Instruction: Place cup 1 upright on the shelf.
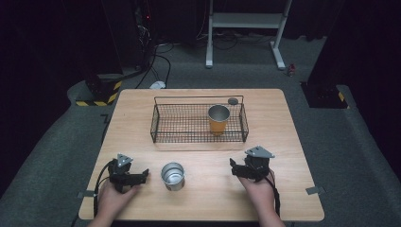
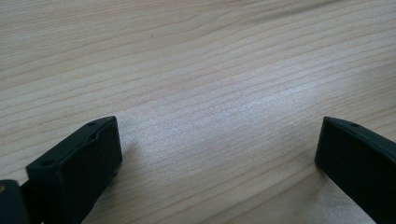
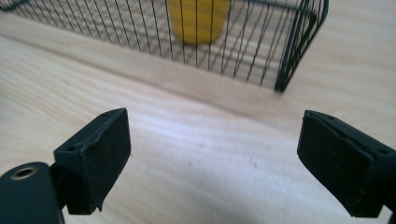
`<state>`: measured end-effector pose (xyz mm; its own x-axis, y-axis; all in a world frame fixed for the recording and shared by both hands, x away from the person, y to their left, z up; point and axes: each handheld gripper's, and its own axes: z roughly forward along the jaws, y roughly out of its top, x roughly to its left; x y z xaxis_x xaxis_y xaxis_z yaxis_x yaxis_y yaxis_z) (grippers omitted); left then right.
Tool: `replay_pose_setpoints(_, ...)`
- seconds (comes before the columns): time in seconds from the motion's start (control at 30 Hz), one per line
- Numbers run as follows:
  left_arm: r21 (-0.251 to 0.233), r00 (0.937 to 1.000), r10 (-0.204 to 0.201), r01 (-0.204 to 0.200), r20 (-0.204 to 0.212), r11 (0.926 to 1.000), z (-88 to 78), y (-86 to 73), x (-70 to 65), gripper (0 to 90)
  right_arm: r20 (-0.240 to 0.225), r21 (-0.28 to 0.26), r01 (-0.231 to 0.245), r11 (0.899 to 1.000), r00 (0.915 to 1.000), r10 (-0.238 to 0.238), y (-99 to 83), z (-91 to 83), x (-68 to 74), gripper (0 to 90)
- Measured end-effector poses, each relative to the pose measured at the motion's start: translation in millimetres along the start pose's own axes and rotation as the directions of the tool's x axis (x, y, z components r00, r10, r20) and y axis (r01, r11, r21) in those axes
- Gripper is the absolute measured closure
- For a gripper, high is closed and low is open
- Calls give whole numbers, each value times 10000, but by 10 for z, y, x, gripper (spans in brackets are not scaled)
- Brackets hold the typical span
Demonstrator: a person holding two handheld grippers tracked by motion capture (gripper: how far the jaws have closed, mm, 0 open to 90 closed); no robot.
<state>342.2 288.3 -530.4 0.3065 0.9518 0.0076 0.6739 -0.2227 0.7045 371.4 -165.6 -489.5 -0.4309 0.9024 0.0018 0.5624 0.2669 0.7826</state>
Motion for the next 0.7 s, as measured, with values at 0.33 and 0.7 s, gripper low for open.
replay_pose_setpoints(0.33, 7, 9999, -95, 95, -95, 10000, 1, -1, -9, 4, 286, 950, -107, 9954, 9996, 80, -216, 69, -72, 98)
replay_pose_setpoints(0.7, -31, 9989, -351, 351, -324, 9994, 2, -3, -42, 3, 182, 1285, 9, 9917, 9998, -32, -351, 135, -62, 87)
